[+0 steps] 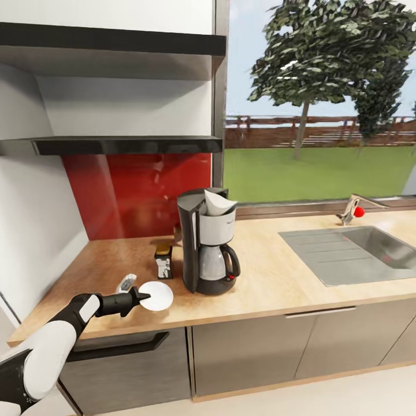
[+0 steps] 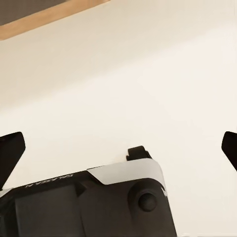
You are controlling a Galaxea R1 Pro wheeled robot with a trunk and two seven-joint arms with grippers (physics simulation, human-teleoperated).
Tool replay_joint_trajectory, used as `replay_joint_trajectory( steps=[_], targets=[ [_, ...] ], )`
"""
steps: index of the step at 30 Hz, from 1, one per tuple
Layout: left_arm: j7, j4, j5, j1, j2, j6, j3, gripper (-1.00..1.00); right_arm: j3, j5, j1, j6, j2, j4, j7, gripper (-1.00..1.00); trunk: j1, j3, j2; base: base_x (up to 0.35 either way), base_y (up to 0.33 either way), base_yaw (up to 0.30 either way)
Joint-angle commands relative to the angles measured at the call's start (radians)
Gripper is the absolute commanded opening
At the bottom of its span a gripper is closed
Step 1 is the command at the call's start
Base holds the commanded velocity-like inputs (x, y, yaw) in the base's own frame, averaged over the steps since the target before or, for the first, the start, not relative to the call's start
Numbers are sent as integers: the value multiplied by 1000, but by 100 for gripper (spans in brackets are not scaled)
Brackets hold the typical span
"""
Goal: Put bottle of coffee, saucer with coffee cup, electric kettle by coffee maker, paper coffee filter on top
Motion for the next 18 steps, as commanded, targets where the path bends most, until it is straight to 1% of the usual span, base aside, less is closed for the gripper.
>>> replay_joint_trajectory(
  steps=[1, 6, 8, 10, 13, 18],
  targets=[
    [6, 0, 9, -1, 0, 7, -1, -100, 8, -10, -1, -3, 0, 0, -4, 100, 1, -2, -2, 134, 0, 0],
    [8, 3, 8, 0, -5, 7, -2, -100, 9, -5, -1, -3, -2, 5, -7, 100, 1, -2, -2, 31, 0, 0],
    [8, 4, 6, 2, -18, 7, -2, -100, 9, -5, 0, -3, -3, 5, -7, 100, 1, -2, -2, 2, 0, 0],
    [9, 0, 7, 27, -29, 6, -2, -100, 10, -4, 1, -3, -3, 6, -7, 100, 1, -2, -2, 1, 0, 0],
    [9, -4, 8, 49, -35, 5, -2, -100, 10, -4, 2, -3, -3, 6, -6, 100, 1, -2, -2, 13, 0, 0],
    [13, 2, 7, 56, -36, -54, -1, -100, 10, -4, 2, -4, -3, 6, -4, 100, 1, -2, -2, 125, 0, 0]
  ],
)
